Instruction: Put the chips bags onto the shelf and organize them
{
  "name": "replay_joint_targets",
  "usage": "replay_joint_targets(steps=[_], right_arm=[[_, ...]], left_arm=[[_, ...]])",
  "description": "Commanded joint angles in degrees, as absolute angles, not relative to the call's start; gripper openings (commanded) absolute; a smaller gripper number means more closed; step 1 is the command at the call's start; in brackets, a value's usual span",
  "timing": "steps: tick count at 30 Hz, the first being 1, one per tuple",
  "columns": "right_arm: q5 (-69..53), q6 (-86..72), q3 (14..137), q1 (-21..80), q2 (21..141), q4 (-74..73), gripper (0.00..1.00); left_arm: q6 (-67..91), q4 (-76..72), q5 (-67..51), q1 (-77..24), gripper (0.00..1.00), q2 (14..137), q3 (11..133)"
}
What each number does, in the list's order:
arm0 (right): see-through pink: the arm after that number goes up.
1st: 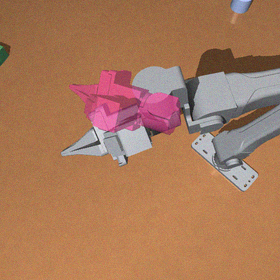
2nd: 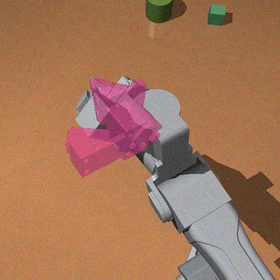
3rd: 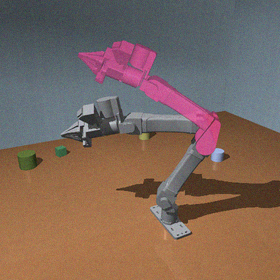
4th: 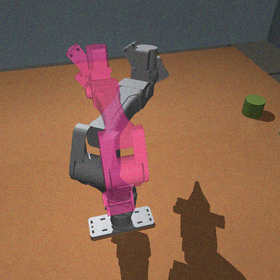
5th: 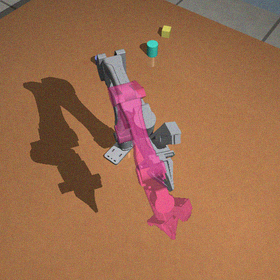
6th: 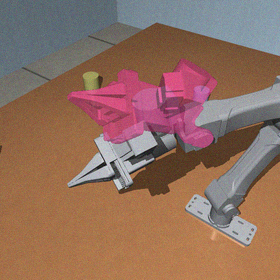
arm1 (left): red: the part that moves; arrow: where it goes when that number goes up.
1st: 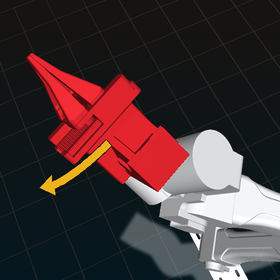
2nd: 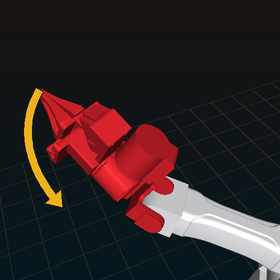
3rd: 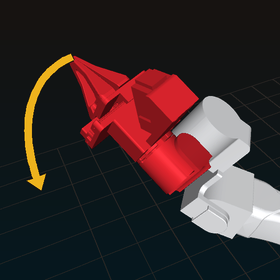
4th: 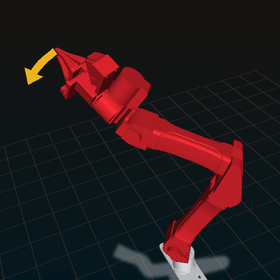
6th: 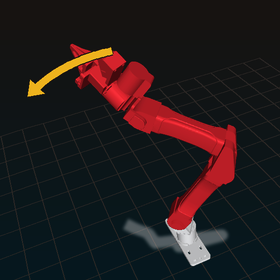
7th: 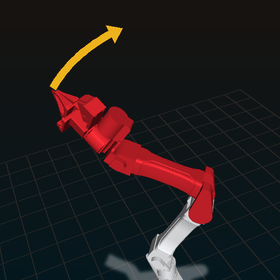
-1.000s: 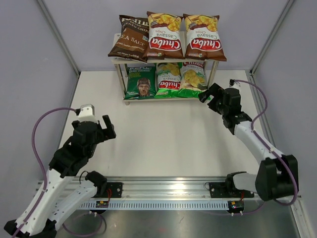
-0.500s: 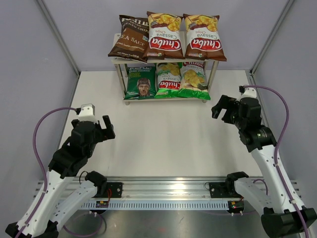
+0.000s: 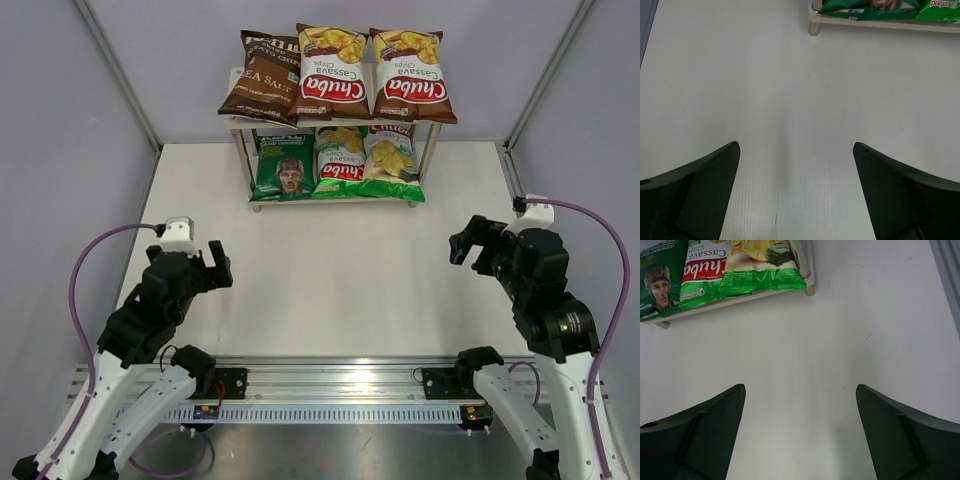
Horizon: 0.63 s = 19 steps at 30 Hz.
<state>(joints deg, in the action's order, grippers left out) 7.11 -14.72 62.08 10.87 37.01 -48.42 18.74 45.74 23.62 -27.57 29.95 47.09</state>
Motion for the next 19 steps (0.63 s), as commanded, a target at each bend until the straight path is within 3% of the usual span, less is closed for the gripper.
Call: replay_joint_targets(steps=[1, 19], right_arm=[[8.44, -13.1, 61.18, 11.16, 34.2, -49.14, 1.0], [7.47, -12.39, 59.41, 11.16, 31.55, -46.49, 0.99]], left_arm=[[16.88, 41.84, 21.18, -27.25, 0.99, 27.95, 46.76], [16.7, 41.48, 21.09, -27.16, 0.99, 26.63, 46.41]])
